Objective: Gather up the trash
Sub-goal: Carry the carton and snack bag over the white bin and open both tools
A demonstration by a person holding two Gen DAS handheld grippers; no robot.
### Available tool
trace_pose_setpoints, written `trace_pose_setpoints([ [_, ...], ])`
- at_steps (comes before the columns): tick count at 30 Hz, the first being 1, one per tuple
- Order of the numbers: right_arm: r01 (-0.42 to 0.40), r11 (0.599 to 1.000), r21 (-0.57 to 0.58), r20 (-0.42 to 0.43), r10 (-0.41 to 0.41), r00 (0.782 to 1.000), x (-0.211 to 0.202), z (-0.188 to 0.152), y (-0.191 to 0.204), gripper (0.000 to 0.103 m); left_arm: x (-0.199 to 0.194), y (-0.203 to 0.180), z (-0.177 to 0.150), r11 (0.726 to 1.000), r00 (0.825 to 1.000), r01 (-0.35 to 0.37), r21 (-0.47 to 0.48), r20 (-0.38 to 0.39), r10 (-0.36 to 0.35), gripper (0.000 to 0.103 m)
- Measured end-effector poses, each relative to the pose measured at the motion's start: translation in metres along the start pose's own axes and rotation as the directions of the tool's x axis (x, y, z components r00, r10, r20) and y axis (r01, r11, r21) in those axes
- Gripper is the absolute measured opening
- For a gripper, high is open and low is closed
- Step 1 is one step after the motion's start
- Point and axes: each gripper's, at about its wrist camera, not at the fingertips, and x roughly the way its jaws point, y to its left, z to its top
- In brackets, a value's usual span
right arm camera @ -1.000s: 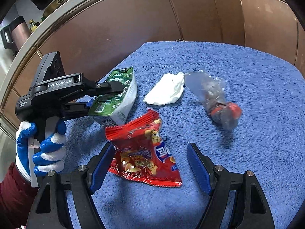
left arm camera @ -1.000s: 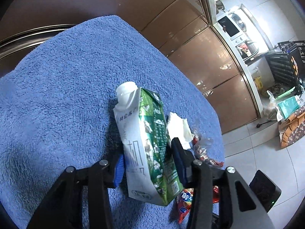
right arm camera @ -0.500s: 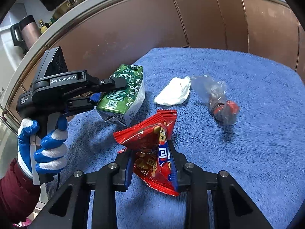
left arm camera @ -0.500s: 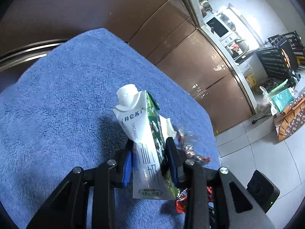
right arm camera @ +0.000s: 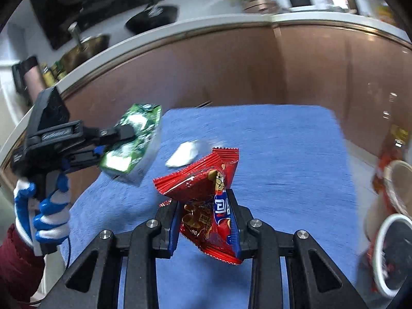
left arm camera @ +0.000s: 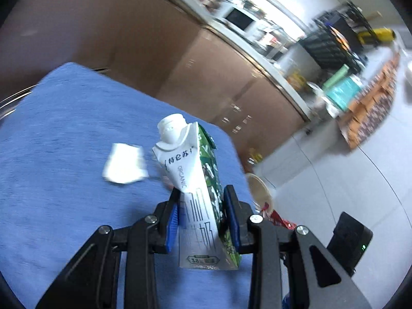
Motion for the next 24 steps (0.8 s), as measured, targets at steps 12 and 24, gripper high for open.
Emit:
trace_pose_setpoints([
  [12,0.388,0.9,0.201,0.063,-0.407,0.911,-0.098,-0.033,-0.118,0.029,0.105,-0.172,-0.032,0.959,0.961,0.217,0.182,-0.214,-0.177,0.031],
  [24,0.565,0.733,0.38,-0.035,-0.599,0.8,-0.131,-0.083,-0.245,0.029,0.263,-0.309,-0.083,0.906,0.88,0.317,0.281,-0.442,-0.171,0.031],
])
